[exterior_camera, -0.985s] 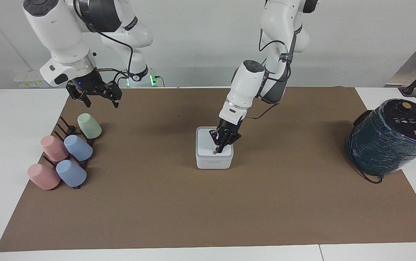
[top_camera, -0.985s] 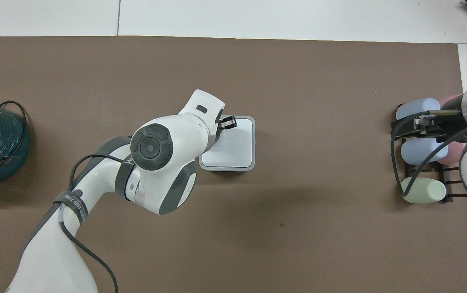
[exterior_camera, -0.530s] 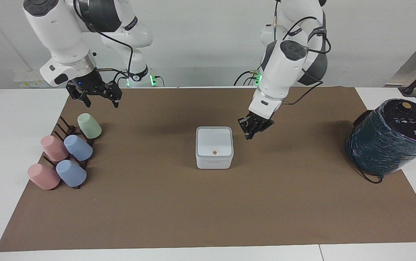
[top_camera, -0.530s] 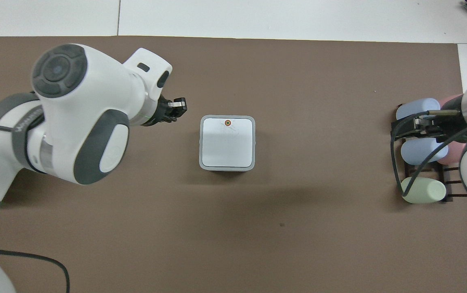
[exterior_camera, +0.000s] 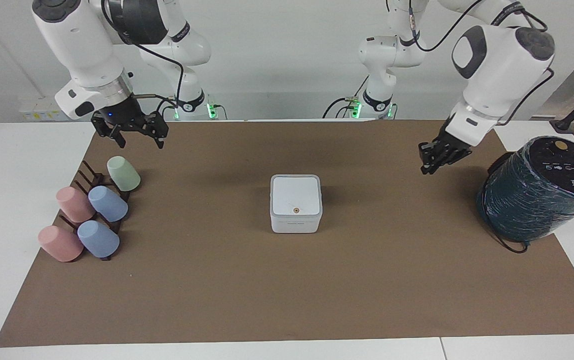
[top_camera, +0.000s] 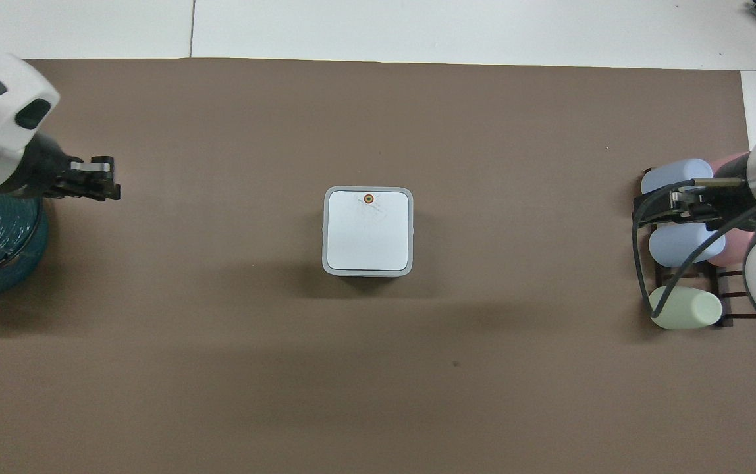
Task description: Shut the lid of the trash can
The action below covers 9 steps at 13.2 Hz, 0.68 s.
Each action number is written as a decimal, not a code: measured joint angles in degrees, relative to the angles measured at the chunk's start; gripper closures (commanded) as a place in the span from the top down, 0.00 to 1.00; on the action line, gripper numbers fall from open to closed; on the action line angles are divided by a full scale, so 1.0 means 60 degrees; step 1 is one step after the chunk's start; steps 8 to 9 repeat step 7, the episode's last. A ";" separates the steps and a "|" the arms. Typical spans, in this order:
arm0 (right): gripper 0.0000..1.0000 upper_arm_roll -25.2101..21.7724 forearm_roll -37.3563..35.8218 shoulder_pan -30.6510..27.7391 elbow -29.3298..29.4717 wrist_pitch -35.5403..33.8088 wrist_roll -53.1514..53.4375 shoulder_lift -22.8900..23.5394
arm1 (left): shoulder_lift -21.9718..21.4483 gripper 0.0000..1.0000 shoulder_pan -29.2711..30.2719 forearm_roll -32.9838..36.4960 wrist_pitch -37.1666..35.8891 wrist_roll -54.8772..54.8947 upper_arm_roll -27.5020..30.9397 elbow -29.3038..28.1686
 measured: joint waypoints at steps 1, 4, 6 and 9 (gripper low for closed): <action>1.00 0.0000 0.0000 0.0000 0.0000 0.0000 0.0000 0.0000 | -0.0210 0.81 0.0137 0.0266 -0.0219 0.0270 0.0006 0.0000; 1.00 0.0000 0.0000 0.0000 0.0000 0.0000 0.0000 0.0000 | -0.0540 0.85 0.0196 0.0573 -0.0349 0.0788 0.0024 0.0000; 1.00 0.0000 0.0000 0.0000 0.0000 0.0000 0.0000 0.0000 | -0.0551 0.85 0.0199 0.0588 -0.0348 0.0884 0.0066 -0.0001; 1.00 0.0000 0.0000 0.0000 -0.0001 0.0000 0.0000 0.0000 | -0.0551 0.85 0.0199 0.0595 -0.0345 0.0905 0.0071 -0.0001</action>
